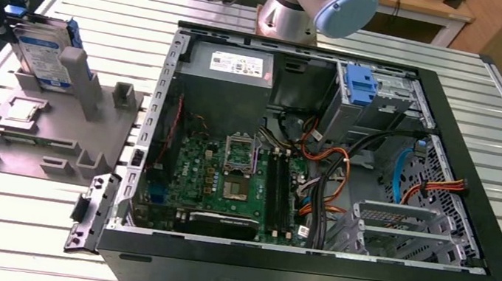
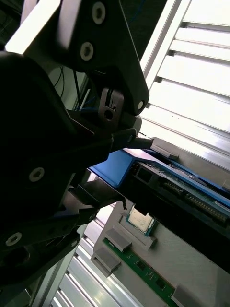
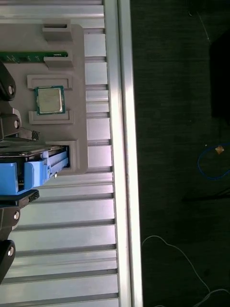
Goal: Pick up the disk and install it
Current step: 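Pick up the disk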
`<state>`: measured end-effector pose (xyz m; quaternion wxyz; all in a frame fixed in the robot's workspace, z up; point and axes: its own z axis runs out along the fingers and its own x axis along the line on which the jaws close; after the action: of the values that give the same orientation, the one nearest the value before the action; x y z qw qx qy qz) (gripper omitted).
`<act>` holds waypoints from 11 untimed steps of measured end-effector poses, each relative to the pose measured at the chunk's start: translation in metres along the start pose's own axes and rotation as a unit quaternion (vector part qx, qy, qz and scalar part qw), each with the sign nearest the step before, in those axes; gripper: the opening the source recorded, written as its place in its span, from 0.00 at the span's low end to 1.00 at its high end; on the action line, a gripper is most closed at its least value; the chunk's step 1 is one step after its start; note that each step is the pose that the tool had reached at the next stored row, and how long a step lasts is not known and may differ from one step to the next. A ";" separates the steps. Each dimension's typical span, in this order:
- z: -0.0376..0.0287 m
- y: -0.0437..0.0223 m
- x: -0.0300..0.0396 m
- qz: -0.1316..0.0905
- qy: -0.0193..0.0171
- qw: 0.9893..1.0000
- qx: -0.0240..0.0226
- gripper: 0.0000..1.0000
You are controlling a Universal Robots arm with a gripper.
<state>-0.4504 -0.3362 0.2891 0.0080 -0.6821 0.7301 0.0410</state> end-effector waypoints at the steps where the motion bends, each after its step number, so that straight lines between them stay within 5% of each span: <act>1: 0.0002 -0.0001 0.0001 0.000 0.000 1.000 -0.001 0.52; 11: 0.0005 -0.0002 0.0001 0.000 0.000 1.000 -0.001 0.51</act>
<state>-0.4503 -0.3362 0.2885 0.0076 -0.6821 0.7300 0.0414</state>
